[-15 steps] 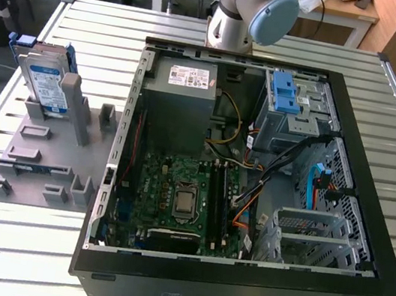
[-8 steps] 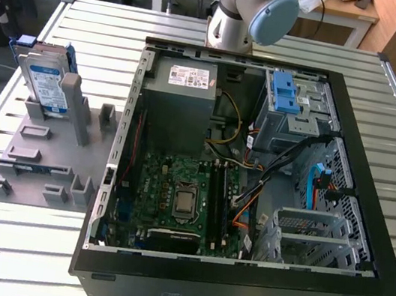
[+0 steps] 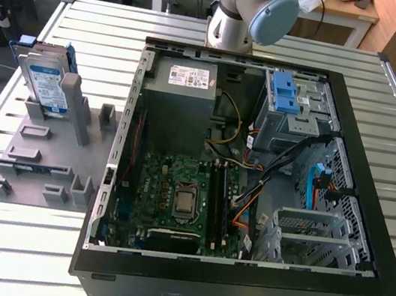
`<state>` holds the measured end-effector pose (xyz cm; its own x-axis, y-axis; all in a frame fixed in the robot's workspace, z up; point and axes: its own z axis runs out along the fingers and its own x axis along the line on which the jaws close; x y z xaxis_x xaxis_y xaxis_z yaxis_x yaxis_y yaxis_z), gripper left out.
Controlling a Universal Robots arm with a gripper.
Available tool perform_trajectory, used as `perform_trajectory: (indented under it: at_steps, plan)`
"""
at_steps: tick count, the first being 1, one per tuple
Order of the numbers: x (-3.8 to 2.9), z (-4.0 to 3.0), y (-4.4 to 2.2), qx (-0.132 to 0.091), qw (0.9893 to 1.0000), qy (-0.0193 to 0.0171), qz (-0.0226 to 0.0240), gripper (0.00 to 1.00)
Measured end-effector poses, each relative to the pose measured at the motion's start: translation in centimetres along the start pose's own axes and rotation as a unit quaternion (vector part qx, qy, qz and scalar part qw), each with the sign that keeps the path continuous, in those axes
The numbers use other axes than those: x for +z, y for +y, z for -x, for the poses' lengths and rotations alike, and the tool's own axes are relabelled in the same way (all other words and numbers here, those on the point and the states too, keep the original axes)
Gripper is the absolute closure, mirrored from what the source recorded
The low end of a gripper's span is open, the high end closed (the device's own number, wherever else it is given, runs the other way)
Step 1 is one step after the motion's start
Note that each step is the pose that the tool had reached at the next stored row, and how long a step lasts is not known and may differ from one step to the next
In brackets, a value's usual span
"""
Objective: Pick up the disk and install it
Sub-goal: 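Pick up the disk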
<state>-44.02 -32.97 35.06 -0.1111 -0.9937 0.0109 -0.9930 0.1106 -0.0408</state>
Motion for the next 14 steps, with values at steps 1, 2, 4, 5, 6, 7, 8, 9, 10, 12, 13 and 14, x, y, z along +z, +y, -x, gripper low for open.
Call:
perform_trajectory:
  at_steps: [1,2,4,5,6,7,8,9,10,12,13,14]
  plan:
    - [0.02,0.0,0.0,0.0,1.0,0.0,0.0,0.41]
    - [0.1,0.0,0.0,0.0,1.0,-0.0001,-0.0003,0.41]
    - [0.33,0.03,0.02,0.0,1.0,-0.0001,-0.0001,0.41]
    - [0.49,0.07,0.03,0.0,1.0,-0.0001,0.0001,0.41]
    - [0.65,0.17,0.05,0.0,1.0,0.0001,0.0006,0.41]
    - [0.81,0.29,0.07,0.0,1.0,0.0002,0.001,0.41]
    - [0.96,0.44,0.1,0.0,1.0,0.0006,0.0014,0.41]
    - [1.13,0.6,0.15,0.0,1.0,0.0011,0.0019,0.41]
    - [1.31,0.72,0.2,0.001,1.0,0.0021,0.0022,0.41]
    - [1.59,0.83,0.28,0.004,1.0,0.0046,0.0024,0.41]
    - [1.71,0.83,0.3,0.006,1.0,0.0049,0.0026,0.41]
    - [1.83,0.83,0.33,0.006,1.0,0.005,0.0026,0.41]
